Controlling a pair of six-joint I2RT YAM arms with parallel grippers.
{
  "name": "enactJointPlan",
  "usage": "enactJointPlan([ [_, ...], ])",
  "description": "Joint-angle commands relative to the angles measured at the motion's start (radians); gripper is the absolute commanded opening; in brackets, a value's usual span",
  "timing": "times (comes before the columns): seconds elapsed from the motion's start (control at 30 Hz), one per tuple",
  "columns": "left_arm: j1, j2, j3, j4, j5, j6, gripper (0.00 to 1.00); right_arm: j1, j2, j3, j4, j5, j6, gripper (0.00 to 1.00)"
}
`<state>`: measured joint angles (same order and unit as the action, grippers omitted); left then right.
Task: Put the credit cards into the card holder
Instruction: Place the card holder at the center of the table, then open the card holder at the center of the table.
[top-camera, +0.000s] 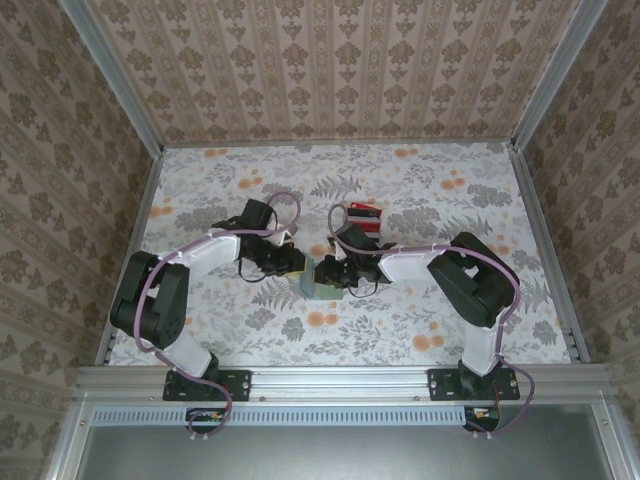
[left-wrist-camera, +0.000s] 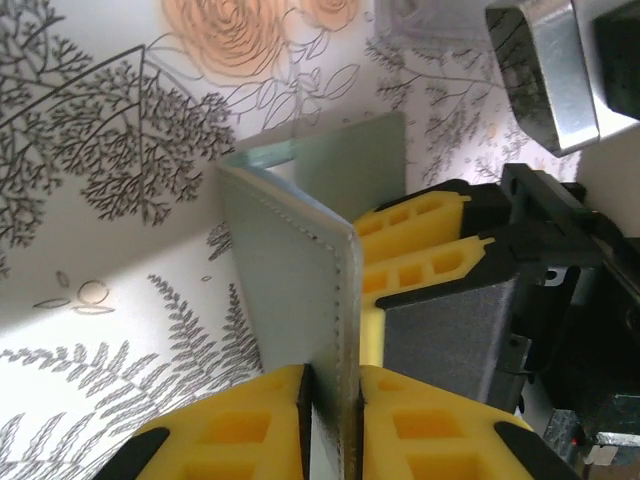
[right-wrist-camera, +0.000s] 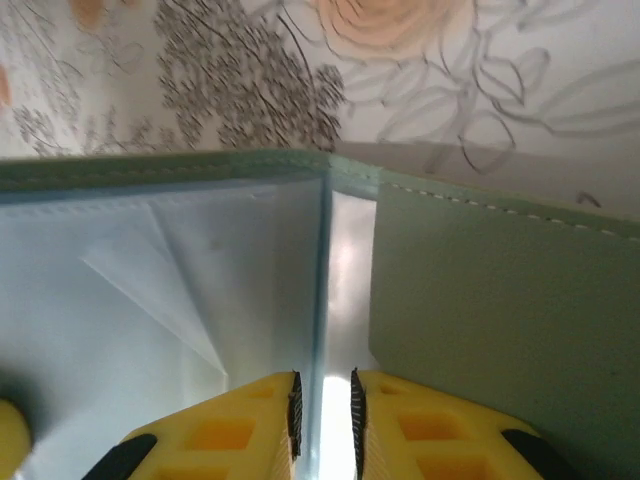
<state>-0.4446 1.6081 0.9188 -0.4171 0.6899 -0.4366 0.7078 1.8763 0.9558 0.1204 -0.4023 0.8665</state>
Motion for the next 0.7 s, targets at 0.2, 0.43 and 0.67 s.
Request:
enactJointPlan([
  [0.2,0.004,-0.022,-0.061,0.111,0.081,-0.065,0.2,-0.008,0.038,-0.069,0.119,-0.011,0.06,0.22],
  [0.43,0.009,-0.057,-0.096,0.186,0.132,-0.102,0.19,-0.022,0.051,-0.085,0.138,-0.015,0.075,0.22],
  [0.67,0.013,-0.07,-0.125,0.244,0.16,-0.131,0.2,-0.025,0.061,-0.097,0.176,-0.039,0.104,0.22],
])
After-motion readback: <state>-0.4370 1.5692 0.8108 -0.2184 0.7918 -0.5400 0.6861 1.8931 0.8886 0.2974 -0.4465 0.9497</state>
